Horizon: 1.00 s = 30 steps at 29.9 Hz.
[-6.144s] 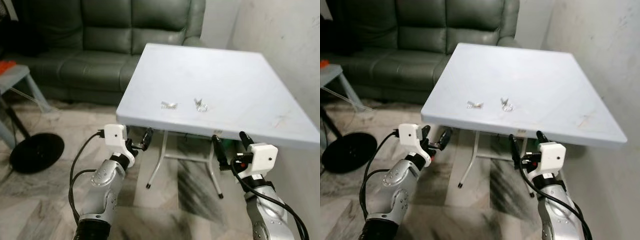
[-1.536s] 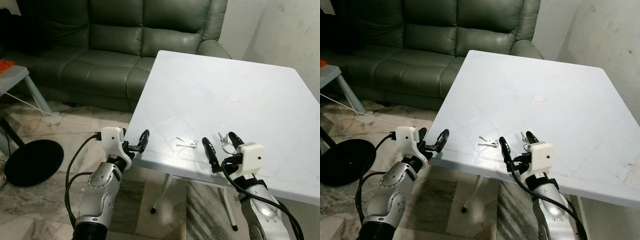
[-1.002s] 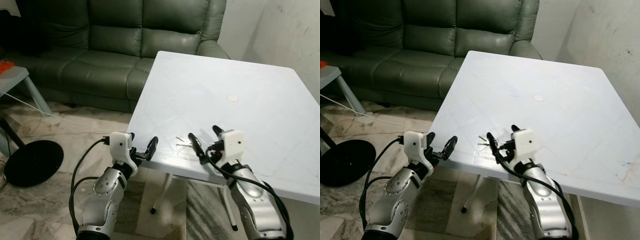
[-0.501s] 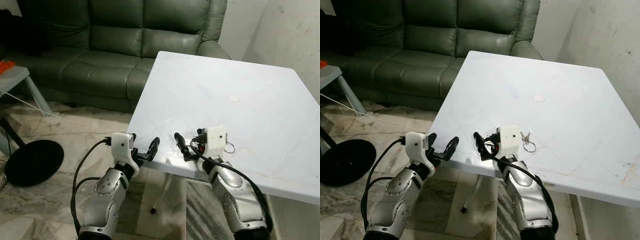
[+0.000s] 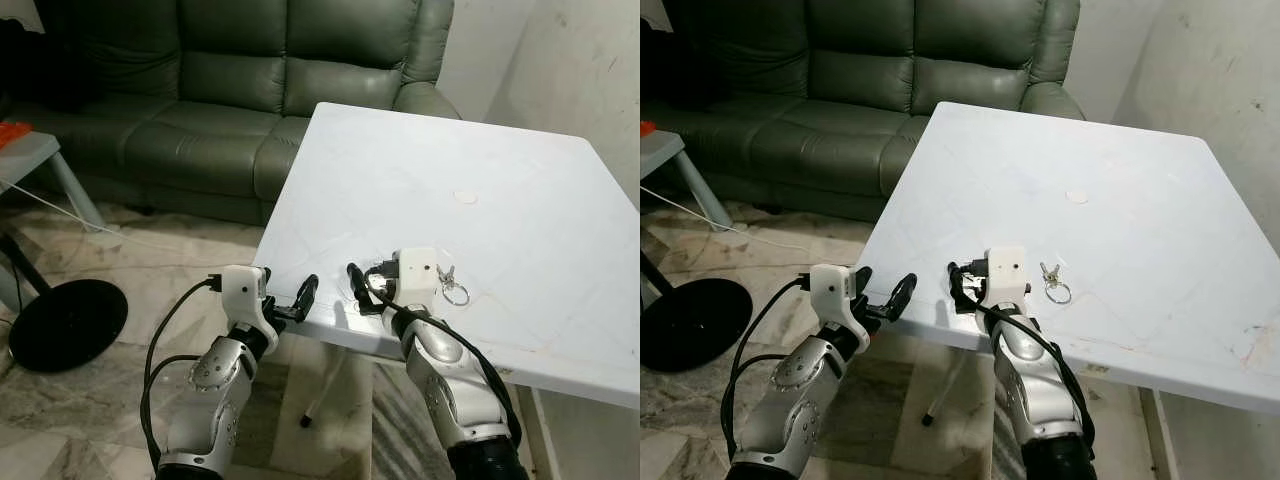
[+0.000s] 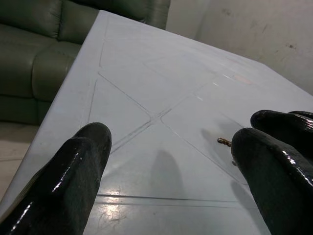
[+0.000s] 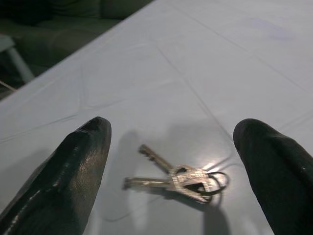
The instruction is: Hang keys on a hook
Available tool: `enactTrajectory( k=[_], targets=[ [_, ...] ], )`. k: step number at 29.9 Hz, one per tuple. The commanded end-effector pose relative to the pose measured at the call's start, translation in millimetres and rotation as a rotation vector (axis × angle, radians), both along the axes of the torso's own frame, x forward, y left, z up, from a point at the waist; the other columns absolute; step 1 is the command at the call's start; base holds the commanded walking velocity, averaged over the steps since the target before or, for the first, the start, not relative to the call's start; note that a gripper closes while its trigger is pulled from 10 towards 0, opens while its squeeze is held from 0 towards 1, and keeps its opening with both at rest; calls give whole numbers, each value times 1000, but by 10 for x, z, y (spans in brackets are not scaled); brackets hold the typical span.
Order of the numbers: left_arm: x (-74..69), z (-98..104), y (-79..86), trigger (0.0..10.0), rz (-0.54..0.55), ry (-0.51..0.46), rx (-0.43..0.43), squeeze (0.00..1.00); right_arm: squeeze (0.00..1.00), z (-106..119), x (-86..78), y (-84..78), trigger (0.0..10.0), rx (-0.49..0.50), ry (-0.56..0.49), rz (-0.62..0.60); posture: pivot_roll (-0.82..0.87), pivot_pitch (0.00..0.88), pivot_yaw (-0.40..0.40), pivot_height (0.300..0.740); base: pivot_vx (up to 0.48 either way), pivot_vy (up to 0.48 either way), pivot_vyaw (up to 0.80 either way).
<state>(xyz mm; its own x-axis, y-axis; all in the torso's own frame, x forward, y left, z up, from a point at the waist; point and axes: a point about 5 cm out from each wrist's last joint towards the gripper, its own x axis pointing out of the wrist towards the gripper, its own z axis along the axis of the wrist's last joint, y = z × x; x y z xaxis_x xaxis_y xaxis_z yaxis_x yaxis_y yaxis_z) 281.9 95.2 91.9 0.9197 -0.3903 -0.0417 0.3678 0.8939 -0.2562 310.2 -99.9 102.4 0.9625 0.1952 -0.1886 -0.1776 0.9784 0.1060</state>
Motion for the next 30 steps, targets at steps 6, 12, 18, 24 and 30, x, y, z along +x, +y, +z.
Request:
enactTrajectory(
  k=[6, 12, 18, 24, 30],
  targets=[
    [6, 55, -32, 10000, 9, -6, -18, 0, 0, -34, 79, 34, 10000, -13, 33, -53, -2, 23, -84, 740, 0, 0, 0],
    [-2, 57, -29, 10000, 11, -4, -21, 0, 0, -73, 112, 41, 10000, -30, 64, -93, 0, 29, -85, 740, 0, 0, 0],
    [-2, 60, -16, 10000, 18, -1, -24, 0, 0, -149, 97, 15, 10000, -57, 94, -107, 0, 33, -86, 740, 0, 0, 0],
    [-10, 62, -18, 10000, 18, 2, -27, 0, 0, -210, 74, -2, 10000, -60, 121, -112, -1, 35, -86, 740, 0, 0, 0],
    [-11, 63, -29, 10000, 15, 4, -28, 0, 0, -211, 53, -17, 5373, -43, 108, -120, -6, 38, -82, 740, 0, 0, 0]
  ],
)
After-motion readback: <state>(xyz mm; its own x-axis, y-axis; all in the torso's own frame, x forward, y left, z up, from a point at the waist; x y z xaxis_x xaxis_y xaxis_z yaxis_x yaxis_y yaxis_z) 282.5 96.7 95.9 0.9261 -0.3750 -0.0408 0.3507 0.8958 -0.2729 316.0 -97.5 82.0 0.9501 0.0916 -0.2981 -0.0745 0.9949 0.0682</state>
